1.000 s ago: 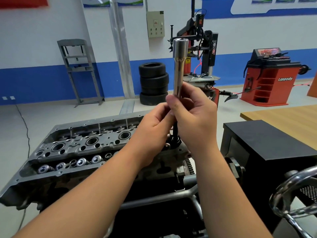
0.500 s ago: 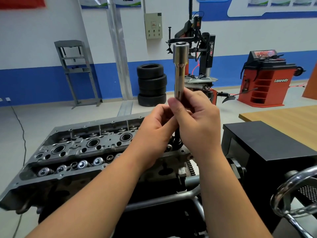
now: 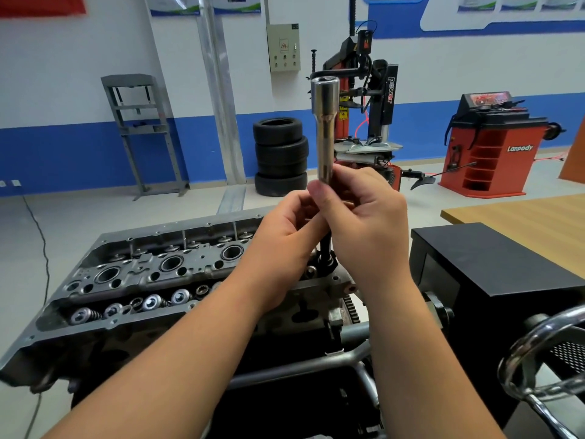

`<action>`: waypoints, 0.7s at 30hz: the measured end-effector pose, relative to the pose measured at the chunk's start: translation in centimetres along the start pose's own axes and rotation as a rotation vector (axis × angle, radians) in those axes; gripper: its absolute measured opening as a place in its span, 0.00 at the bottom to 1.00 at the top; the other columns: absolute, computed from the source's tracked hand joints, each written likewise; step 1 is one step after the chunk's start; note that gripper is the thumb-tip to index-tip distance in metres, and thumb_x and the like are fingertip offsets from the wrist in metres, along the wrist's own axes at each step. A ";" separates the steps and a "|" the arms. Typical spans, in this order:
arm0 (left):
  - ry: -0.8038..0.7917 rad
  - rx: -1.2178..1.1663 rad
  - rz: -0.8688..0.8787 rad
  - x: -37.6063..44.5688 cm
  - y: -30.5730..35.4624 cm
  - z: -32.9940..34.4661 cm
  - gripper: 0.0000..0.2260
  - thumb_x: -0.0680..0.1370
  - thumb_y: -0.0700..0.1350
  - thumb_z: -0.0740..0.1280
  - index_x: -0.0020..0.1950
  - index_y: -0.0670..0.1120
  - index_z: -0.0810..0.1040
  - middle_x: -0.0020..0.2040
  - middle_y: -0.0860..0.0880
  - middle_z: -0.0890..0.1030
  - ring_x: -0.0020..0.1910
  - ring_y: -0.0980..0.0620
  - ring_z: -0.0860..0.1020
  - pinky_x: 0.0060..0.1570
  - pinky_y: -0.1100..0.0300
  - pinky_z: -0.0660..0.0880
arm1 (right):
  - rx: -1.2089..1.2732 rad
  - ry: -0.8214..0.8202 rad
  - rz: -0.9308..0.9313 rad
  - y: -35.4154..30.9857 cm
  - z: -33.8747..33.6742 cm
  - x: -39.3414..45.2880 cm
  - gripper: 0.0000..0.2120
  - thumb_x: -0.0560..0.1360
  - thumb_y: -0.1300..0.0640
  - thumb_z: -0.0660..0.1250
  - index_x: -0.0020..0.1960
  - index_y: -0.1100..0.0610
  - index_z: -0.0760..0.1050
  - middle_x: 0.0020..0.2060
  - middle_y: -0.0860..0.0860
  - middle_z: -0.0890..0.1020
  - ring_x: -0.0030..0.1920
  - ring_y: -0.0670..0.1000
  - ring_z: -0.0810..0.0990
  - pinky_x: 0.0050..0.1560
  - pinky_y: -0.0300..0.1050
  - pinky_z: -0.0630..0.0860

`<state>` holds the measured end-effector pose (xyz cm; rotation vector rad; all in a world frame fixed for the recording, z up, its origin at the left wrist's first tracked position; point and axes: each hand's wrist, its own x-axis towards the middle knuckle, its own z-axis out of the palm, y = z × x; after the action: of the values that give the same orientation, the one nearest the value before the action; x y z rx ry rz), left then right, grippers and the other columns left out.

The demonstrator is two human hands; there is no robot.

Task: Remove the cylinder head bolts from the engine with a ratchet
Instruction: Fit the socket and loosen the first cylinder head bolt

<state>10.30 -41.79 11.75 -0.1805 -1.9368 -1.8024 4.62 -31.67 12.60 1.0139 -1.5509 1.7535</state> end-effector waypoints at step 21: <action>-0.042 -0.046 0.045 -0.1 0.0 -0.1 0.12 0.86 0.45 0.62 0.68 0.47 0.78 0.57 0.51 0.87 0.56 0.54 0.85 0.56 0.61 0.81 | -0.022 -0.151 0.120 -0.1 -0.4 0.1 0.21 0.82 0.53 0.64 0.74 0.54 0.72 0.48 0.44 0.86 0.51 0.45 0.84 0.54 0.49 0.81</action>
<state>10.45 -41.87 11.73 -0.2774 -1.9056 -1.8279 4.58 -31.25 12.71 1.0839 -1.7530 1.7702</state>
